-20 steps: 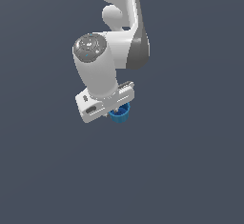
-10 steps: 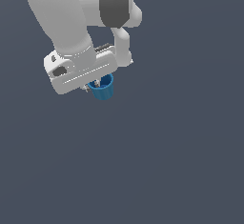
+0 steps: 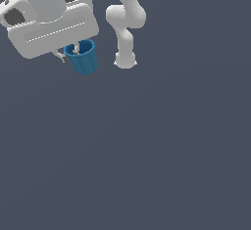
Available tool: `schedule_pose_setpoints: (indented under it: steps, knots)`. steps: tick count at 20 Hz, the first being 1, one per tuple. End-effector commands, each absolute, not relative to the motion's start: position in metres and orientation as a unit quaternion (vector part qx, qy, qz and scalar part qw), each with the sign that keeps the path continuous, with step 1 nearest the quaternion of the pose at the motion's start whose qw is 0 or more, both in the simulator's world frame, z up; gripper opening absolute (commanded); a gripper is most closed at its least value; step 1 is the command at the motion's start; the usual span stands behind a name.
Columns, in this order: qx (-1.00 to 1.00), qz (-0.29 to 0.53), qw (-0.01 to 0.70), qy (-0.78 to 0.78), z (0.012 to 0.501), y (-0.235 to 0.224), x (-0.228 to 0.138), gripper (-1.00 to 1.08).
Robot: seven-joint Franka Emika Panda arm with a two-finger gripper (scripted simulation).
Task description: Pick up the object and move it to a goal position.
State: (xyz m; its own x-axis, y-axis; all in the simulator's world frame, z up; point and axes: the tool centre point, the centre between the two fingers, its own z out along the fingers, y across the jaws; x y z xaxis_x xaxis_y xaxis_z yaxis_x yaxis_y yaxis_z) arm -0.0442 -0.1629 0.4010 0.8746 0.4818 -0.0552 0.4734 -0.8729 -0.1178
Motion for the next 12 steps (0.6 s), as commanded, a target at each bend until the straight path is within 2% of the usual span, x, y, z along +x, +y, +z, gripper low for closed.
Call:
schedule_pose_setpoints:
  steps: [1,12]
  knots:
    - [-0.967,0.041,0.05,-0.247,0.427,-0.177,-0.053,-1.0]
    - [-0.967,0.041,0.049,-0.247,0.5,-0.223,-0.076,-1.0]
